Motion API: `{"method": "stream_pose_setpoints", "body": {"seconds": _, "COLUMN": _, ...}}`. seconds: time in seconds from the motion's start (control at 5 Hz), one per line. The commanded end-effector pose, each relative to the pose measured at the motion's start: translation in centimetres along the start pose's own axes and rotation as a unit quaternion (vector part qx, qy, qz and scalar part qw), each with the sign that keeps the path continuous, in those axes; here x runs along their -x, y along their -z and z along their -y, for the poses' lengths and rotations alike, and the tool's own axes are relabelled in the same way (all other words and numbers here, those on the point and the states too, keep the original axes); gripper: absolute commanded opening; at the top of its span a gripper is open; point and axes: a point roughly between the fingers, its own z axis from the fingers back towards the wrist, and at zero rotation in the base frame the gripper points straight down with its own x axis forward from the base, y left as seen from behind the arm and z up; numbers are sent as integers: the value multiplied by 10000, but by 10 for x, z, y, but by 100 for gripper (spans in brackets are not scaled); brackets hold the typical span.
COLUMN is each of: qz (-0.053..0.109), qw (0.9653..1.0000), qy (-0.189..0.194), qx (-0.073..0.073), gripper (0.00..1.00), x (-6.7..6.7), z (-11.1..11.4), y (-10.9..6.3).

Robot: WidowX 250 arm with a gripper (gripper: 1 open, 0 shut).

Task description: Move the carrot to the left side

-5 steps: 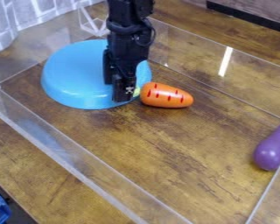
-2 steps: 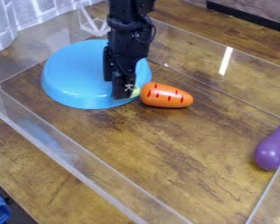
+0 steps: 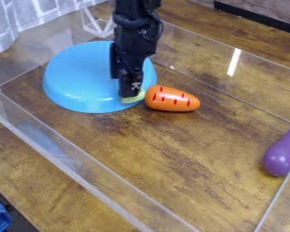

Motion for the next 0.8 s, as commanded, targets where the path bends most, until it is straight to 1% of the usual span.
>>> {"method": "stream_pose_setpoints", "body": {"seconds": 0.0, "qz": 266, "qw": 9993, "qy": 74, "qx": -265, "gripper": 100, "x": -15, "z": -11, "y": -11}}
{"method": "stream_pose_setpoints", "body": {"seconds": 0.6, "qz": 343, "qw": 9986, "qy": 230, "qx": -316, "gripper": 100, "x": -32, "z": -10, "y": 8}}
